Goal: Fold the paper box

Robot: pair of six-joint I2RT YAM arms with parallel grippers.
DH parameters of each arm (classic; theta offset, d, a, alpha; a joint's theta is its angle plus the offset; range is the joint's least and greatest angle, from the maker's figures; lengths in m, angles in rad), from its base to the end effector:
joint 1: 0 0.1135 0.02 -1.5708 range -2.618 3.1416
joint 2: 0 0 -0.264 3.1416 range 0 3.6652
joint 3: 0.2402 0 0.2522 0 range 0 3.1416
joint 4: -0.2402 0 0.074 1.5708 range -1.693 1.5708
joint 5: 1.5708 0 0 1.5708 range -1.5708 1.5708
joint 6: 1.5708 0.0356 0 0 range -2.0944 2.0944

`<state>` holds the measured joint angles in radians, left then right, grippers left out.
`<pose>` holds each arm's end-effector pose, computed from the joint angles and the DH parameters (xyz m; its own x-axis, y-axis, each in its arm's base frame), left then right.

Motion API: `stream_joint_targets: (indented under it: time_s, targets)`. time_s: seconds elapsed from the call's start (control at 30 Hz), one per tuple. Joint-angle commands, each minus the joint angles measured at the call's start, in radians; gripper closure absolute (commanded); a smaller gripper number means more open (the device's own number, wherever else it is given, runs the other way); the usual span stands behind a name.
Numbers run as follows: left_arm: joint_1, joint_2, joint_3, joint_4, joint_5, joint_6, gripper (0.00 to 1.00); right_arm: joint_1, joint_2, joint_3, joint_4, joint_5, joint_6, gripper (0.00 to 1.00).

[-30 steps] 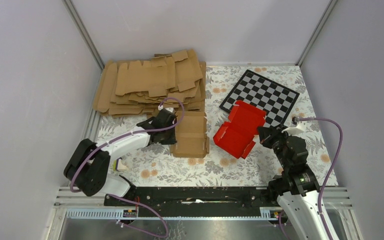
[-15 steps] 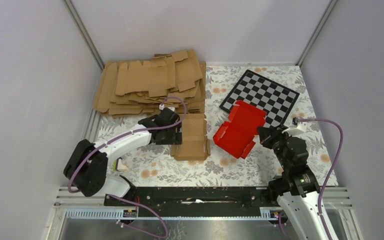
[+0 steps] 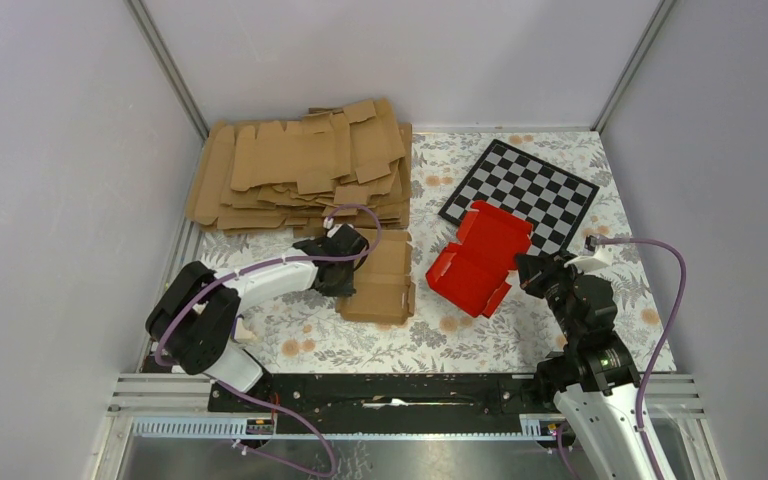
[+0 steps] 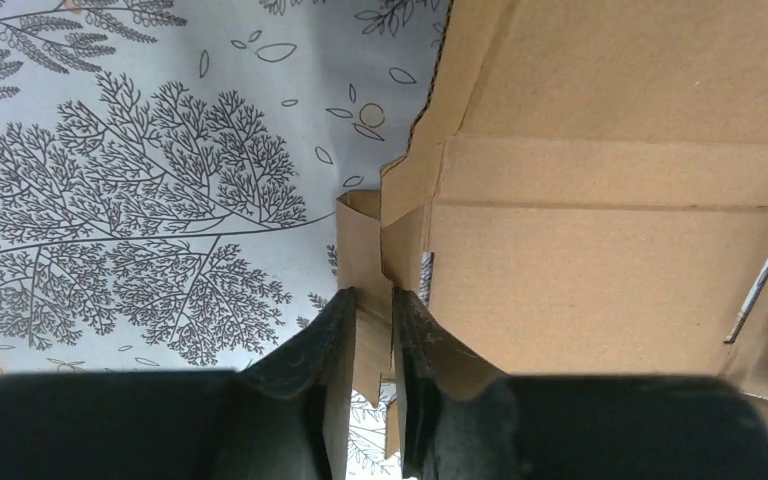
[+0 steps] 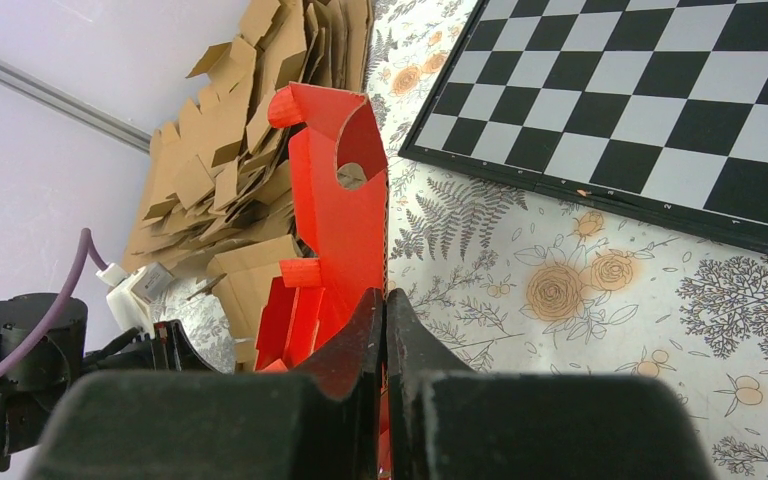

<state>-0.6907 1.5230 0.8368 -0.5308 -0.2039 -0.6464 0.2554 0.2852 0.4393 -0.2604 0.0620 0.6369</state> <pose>0.2147 -0.1681 0.1663 -0.9204 -0.0045 -0.3910 0.0194 0.9982 -0.0571 0.1055 0.0253 0.2730 -0.1970 0.5620 -0.8033 -0.0937 0.8048 0.5861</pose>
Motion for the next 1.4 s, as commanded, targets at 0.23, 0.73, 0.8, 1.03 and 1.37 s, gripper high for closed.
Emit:
stream_joint_targets:
  time_s: [0.23, 0.73, 0.8, 1.03, 1.37]
  targets:
    - [0.002, -0.059, 0.031, -0.029, -0.069, -0.003, 1.00, 0.002, -0.008, -0.002, 0.020, 0.005, 0.009, 0.98]
    - [-0.015, -0.156, 0.248, -0.040, 0.259, 0.114, 1.00, 0.002, -0.027, 0.031, 0.002, 0.079, 0.006, 0.97]
    - [-0.007, -0.131, 0.294, -0.049, 0.260, 0.122, 1.00, 0.003, -0.041, 0.050, -0.002, 0.088, -0.001, 0.98]
    - [0.070, -0.061, 0.497, -0.037, 0.358, 0.113, 1.00, 0.004, -0.049, 0.117, -0.032, 0.117, -0.037, 1.00]
    - [0.425, 0.062, 0.746, 0.060, 0.472, 0.061, 1.00, 0.004, -0.044, 0.131, -0.022, 0.095, -0.029, 1.00]
